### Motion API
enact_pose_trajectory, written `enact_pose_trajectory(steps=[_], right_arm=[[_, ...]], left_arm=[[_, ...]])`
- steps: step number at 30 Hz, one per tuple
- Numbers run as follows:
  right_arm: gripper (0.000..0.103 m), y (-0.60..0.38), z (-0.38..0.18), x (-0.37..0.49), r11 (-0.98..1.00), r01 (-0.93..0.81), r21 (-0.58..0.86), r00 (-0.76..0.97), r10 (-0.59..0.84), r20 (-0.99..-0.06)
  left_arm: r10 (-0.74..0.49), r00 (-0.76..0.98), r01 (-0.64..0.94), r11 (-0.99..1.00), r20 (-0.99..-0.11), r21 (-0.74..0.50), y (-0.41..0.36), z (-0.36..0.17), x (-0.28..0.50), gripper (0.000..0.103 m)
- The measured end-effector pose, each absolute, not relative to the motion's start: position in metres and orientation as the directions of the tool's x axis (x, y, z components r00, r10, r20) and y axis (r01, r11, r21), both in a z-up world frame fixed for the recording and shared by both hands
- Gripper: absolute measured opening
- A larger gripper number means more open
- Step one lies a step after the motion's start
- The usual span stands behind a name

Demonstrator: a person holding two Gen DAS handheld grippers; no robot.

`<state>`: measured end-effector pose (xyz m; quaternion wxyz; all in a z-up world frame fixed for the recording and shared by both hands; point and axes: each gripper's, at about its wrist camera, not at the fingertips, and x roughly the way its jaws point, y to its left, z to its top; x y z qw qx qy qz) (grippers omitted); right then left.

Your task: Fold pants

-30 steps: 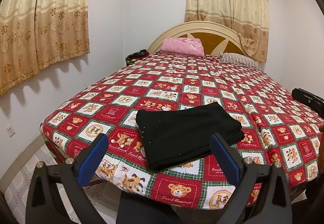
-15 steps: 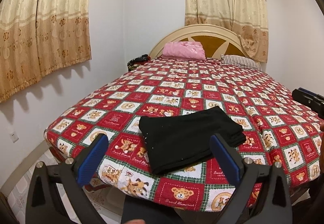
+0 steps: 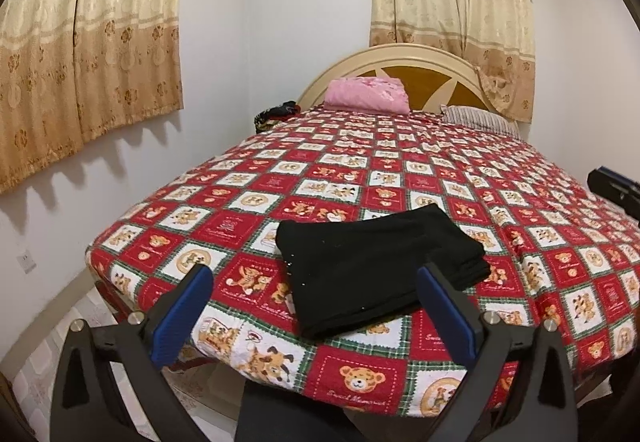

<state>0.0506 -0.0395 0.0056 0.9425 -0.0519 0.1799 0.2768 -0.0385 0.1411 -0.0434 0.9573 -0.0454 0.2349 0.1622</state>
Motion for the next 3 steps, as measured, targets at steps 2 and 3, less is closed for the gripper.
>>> enact_pose_trajectory(steps=[2,3], right_arm=[[0.070,-0.0395,0.0056,0.0505,0.840,-0.542,0.003,0.781,0.505,-0.368],[0.070,-0.0395,0.0055,0.0505,0.841,-0.542,0.002,0.781,0.504,-0.369]], left_arm=[[0.279,0.840,-0.326,0.945,-0.465,-0.022,0.1411,-0.0429,-0.0389,0.103],[0.281,0.840,-0.325,0.946,-0.464,-0.014,0.1402,-0.0428,-0.0387,0.103]])
